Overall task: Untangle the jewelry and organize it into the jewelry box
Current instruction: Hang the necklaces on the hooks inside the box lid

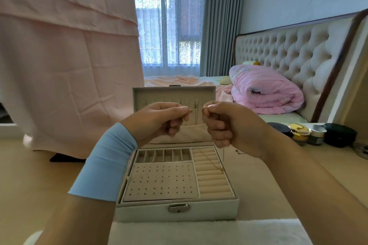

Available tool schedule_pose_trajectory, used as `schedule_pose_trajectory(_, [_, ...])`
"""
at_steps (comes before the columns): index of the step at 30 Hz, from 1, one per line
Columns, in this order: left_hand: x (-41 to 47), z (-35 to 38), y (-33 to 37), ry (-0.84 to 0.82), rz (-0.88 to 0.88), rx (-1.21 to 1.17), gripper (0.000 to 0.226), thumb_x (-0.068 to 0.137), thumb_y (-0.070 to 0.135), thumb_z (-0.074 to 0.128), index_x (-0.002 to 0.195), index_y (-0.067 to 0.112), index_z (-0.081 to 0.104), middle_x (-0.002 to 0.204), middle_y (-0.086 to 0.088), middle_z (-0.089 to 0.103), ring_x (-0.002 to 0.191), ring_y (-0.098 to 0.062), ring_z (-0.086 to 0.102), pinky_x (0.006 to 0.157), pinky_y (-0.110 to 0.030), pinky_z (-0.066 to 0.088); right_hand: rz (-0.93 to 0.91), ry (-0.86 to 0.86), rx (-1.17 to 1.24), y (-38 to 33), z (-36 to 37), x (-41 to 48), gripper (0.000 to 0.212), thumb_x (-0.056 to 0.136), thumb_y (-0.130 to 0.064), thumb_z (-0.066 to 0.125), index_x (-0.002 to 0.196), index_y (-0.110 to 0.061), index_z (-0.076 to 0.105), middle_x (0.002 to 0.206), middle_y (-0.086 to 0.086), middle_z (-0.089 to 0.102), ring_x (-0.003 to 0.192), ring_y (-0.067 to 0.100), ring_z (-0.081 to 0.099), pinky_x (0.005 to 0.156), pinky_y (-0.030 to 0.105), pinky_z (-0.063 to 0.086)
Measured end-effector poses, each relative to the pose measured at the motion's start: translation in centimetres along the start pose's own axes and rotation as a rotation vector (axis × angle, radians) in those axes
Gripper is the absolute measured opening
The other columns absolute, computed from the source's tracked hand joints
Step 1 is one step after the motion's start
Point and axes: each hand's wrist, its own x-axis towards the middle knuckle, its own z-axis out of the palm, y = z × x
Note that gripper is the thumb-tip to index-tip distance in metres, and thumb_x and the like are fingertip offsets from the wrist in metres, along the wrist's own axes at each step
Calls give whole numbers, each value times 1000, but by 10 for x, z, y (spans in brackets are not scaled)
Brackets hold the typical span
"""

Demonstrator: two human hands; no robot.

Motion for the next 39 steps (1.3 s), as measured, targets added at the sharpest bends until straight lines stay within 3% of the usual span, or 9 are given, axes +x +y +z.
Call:
schedule_pose_trajectory(4, [-9,-21,-2,167,51,7,21,85,36,62,76,20,73,71,-12,37,74,-28,44,73,-30,47,-22,83,-117,-1,15,21,25,102,-24,52,80,-18,62,61,-3,32,46,9,25,41,21,22])
schedule_pose_trajectory(6, [-14,-30,-4,253,59,57,18,86,38,68,78,23,75,81,-14,48,81,-31,51,80,-31,49,-32,125,-202,0,23,32,20,101,-26,57,86,-16,65,60,-3,35,47,10,27,42,21,23])
schedule_pose_trajectory(10, [-19,-47,-10,443,61,173,22,92,32,60,81,24,77,76,-4,67,85,-19,68,89,-34,50,-72,245,-289,9,39,58,17,99,-23,63,88,-13,70,60,0,47,45,13,37,43,24,33])
schedule_pose_trajectory(16, [-20,-62,-23,688,31,300,17,92,25,65,81,16,75,58,4,61,55,-7,55,73,-34,57,-150,434,-473,24,61,96,16,96,-25,68,84,-16,73,67,-1,67,48,8,55,45,23,45])
schedule_pose_trajectory(20, [-13,-68,-38,872,-19,436,16,85,36,70,81,21,75,71,8,67,70,-10,61,77,-34,55,-204,582,-595,33,70,122,12,93,-29,71,85,-21,75,76,-7,70,70,2,63,64,21,46])
schedule_pose_trajectory(23, [-8,-66,-43,1002,-97,546,20,82,46,68,82,26,72,77,9,68,78,-13,63,72,-27,49,-242,689,-681,40,72,140,9,90,-30,73,92,-22,77,79,-14,68,76,-1,62,65,15,44])
schedule_pose_trajectory(31, [1,-55,-41,1094,-169,689,21,91,42,56,91,28,71,72,12,56,64,-8,49,52,-19,30,-389,876,-750,45,74,159,6,87,-22,74,87,-22,80,75,-13,69,70,-4,59,64,10,40])
schedule_pose_trajectory(35, [2,-55,-43,1097,-206,708,22,93,40,54,95,27,71,78,8,62,68,-13,52,59,-23,35,-410,890,-794,44,75,161,8,87,-20,73,89,-18,81,80,-9,72,71,-1,58,63,6,37])
schedule_pose_trajectory(39, [4,-56,-45,1073,-247,760,21,94,36,53,93,24,71,76,7,60,60,-10,48,54,-23,33,-385,845,-853,45,74,160,9,86,-15,71,85,-17,80,80,-7,72,75,3,60,63,6,36])
